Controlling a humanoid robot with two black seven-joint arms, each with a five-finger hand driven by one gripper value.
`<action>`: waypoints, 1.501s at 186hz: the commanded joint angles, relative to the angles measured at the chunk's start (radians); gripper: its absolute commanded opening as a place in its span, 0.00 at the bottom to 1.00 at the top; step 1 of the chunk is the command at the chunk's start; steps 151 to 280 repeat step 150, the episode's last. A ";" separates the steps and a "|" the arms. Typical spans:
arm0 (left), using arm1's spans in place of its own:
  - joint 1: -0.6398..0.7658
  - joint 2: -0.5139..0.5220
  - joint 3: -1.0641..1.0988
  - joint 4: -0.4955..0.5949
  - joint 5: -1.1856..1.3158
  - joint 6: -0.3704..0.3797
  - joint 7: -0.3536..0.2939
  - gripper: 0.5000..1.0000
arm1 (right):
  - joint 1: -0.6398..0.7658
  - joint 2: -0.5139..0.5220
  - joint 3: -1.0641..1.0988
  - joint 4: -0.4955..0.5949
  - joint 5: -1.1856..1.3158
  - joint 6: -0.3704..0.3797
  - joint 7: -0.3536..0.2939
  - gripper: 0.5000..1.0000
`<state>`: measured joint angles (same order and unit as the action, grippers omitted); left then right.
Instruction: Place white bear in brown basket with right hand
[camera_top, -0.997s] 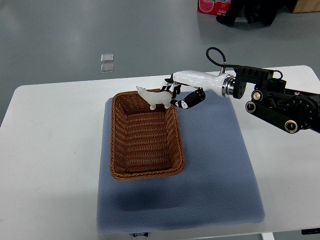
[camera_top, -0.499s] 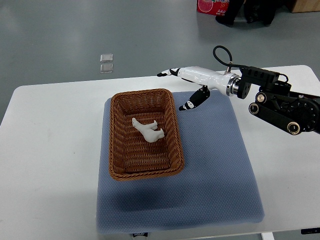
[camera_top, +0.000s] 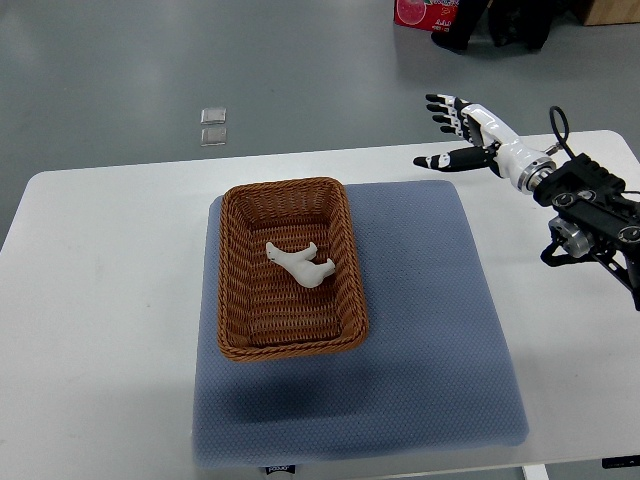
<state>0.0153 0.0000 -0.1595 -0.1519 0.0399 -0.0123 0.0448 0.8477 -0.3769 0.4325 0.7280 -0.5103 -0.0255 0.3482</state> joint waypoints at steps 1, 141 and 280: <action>0.000 0.000 0.000 0.000 0.000 0.000 0.000 1.00 | -0.013 0.000 0.000 -0.044 0.203 0.009 -0.002 0.85; 0.000 0.000 0.000 0.000 0.000 0.000 0.000 1.00 | -0.065 0.062 -0.011 -0.052 0.501 0.015 0.017 0.85; 0.000 0.000 0.000 0.000 0.000 0.000 0.001 1.00 | -0.067 0.069 -0.011 -0.052 0.501 0.015 0.031 0.85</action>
